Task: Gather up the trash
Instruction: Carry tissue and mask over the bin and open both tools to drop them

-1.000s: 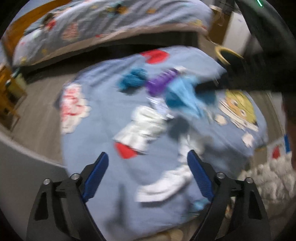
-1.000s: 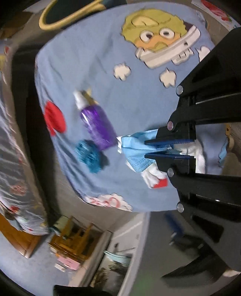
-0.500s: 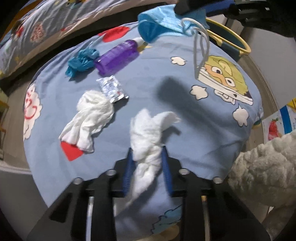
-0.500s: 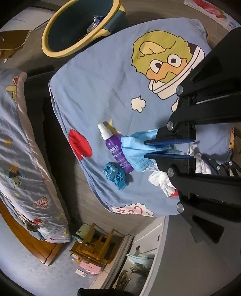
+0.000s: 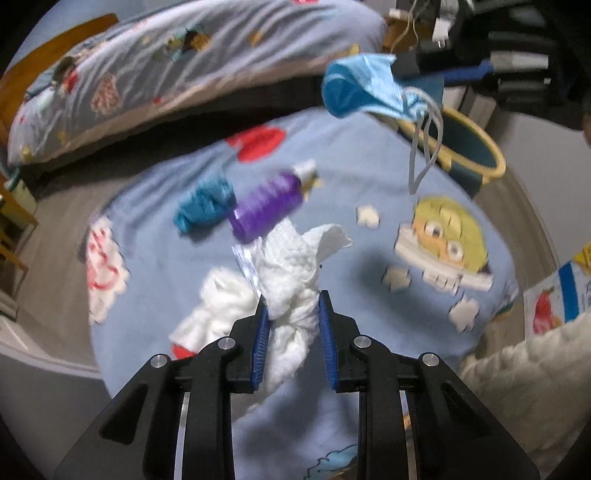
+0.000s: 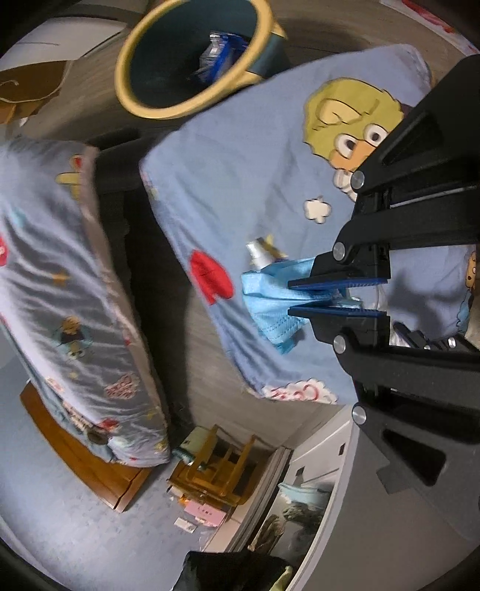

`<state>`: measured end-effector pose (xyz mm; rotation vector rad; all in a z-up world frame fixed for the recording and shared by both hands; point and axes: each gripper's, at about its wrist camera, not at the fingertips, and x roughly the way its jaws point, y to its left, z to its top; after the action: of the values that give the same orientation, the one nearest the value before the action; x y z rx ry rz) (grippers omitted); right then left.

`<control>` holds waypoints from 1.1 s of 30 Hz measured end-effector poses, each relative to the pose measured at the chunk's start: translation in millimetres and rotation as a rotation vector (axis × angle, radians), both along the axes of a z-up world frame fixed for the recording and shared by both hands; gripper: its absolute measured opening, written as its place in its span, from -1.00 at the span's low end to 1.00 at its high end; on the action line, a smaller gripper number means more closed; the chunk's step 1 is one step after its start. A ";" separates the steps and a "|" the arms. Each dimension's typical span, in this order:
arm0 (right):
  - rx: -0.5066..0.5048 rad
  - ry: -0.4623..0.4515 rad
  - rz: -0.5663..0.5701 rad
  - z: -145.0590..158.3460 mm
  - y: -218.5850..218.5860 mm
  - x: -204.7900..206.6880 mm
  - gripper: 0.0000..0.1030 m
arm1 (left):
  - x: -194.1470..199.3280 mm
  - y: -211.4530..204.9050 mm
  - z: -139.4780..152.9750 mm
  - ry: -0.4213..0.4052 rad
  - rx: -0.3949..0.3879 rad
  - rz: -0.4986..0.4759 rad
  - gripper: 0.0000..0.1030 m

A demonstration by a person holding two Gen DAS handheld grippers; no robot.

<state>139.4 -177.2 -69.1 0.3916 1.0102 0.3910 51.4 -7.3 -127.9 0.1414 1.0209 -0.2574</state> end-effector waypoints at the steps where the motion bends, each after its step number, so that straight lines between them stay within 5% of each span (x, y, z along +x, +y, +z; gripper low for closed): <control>1: -0.006 -0.027 -0.001 9.4 -2.8 2.3 -0.84 | 3.0 -0.3 9.6 -0.008 -0.006 0.002 -0.48; 7: -0.027 -0.121 -0.001 42.6 -23.1 14.0 -0.84 | 29.0 -2.4 81.1 -0.128 0.019 -0.026 -0.48; 11: -0.045 -0.144 -0.004 51.2 -42.5 20.4 -0.84 | 46.6 -9.5 103.4 -0.171 0.056 -0.038 -0.48; 24: -0.153 -0.136 -0.068 35.6 -136.3 45.2 -0.84 | 94.0 -60.9 98.5 -0.198 -0.034 -0.050 -0.48; 33: -0.155 -0.081 -0.130 12.0 -182.7 55.3 -0.84 | 110.5 -107.4 89.1 -0.199 -0.008 -0.087 -0.48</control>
<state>194.7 -359.9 -57.1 0.2973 0.9240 0.2082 161.9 -114.7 -38.8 0.2004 0.8172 -0.3198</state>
